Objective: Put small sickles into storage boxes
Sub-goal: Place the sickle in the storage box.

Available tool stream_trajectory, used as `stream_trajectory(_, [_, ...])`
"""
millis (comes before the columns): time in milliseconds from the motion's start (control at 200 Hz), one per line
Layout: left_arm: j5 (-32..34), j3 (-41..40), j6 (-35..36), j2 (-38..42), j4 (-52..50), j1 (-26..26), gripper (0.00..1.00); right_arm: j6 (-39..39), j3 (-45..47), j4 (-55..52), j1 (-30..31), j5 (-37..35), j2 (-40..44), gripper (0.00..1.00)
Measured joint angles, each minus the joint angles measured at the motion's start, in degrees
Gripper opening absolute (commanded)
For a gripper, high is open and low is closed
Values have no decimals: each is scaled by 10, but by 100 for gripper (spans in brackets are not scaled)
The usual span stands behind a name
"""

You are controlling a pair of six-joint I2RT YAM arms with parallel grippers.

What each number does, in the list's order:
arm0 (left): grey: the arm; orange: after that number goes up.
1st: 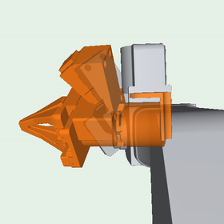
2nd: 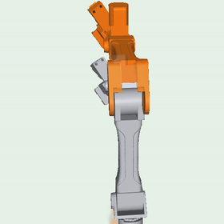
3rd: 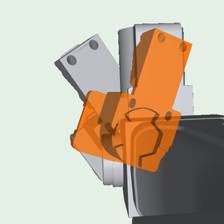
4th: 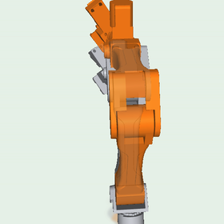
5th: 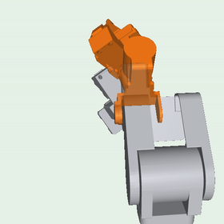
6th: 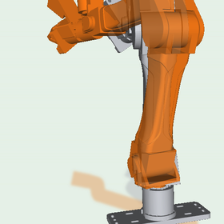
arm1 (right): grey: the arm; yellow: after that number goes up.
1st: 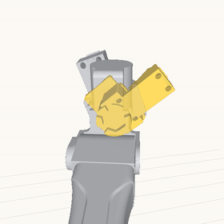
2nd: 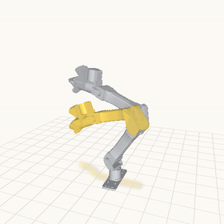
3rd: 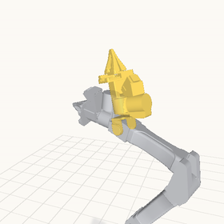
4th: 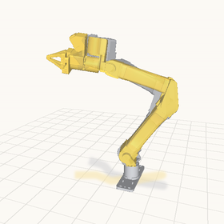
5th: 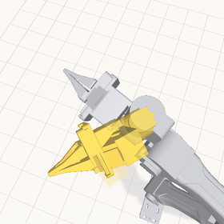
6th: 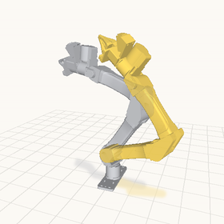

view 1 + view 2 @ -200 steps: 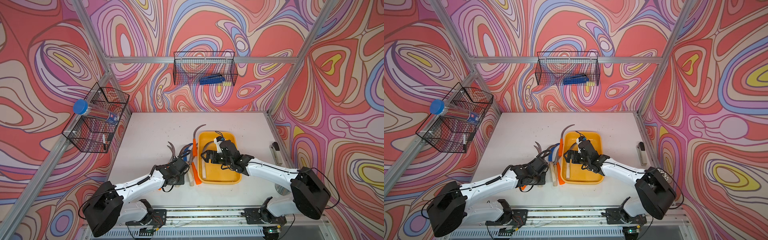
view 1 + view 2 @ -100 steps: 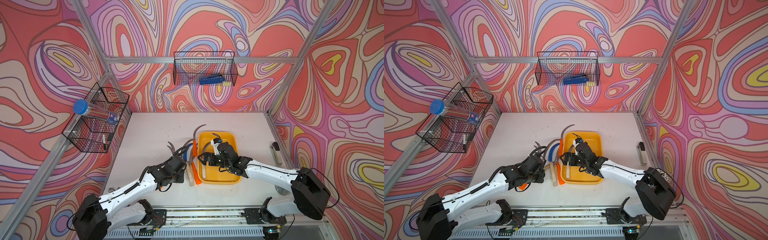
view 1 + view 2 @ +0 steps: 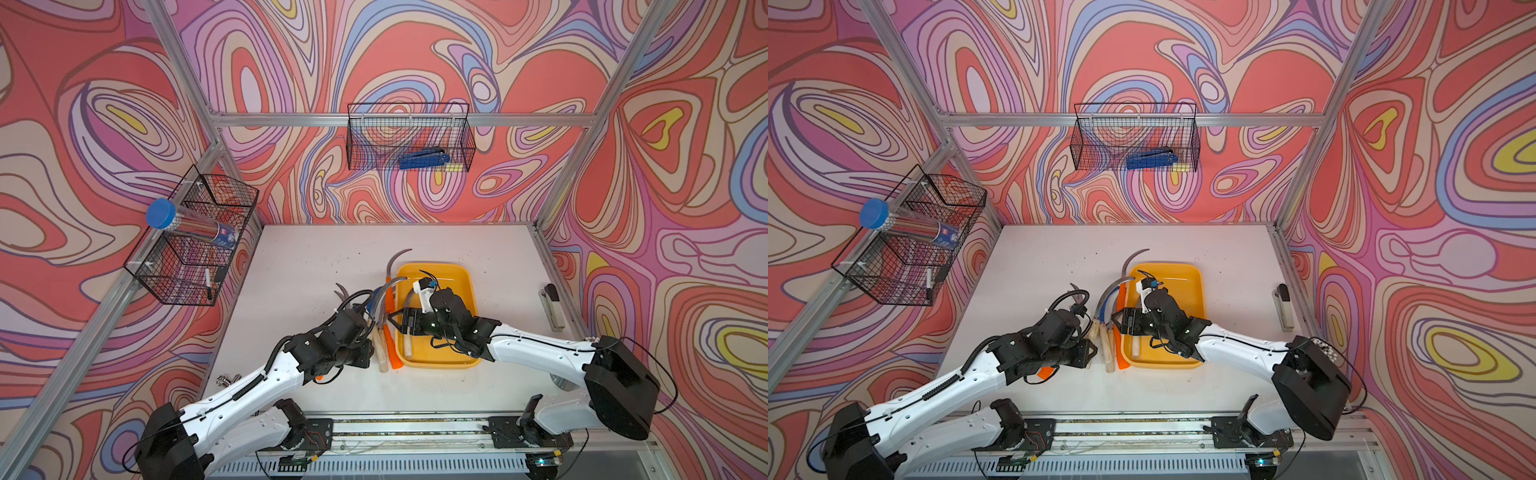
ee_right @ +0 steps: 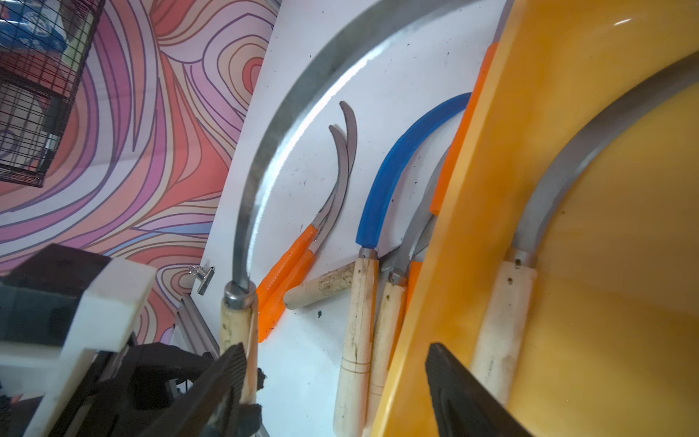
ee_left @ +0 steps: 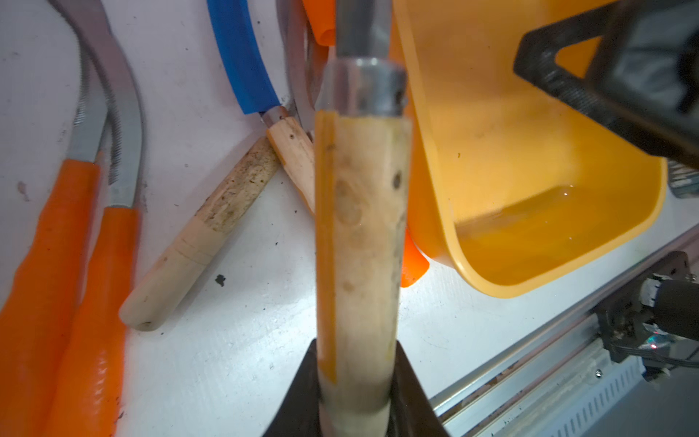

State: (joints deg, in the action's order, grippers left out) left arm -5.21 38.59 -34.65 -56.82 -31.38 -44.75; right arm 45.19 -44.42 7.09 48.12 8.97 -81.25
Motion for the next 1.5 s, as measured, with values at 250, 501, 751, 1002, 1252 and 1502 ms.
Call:
stream_trajectory(250, [-67,-6,-2,0,56,2,0,20,-6,42,9,15,-21,68])
stream_trajectory(501, [-116,-21,-5,0,106,1,0,32,-16,76,23,26,-55,48])
stream_trajectory(751, [-130,-24,-10,0,124,1,20,40,-24,101,30,34,-62,23])
stream_trajectory(1002, [-121,-26,-7,-1,123,1,51,38,-27,83,30,21,-62,0])
stream_trajectory(1252, [-97,-26,-1,-3,99,1,74,21,-27,48,17,7,-61,0])
stream_trajectory(1502, [-69,-26,4,-2,71,1,90,4,-28,11,-44,11,-34,0])
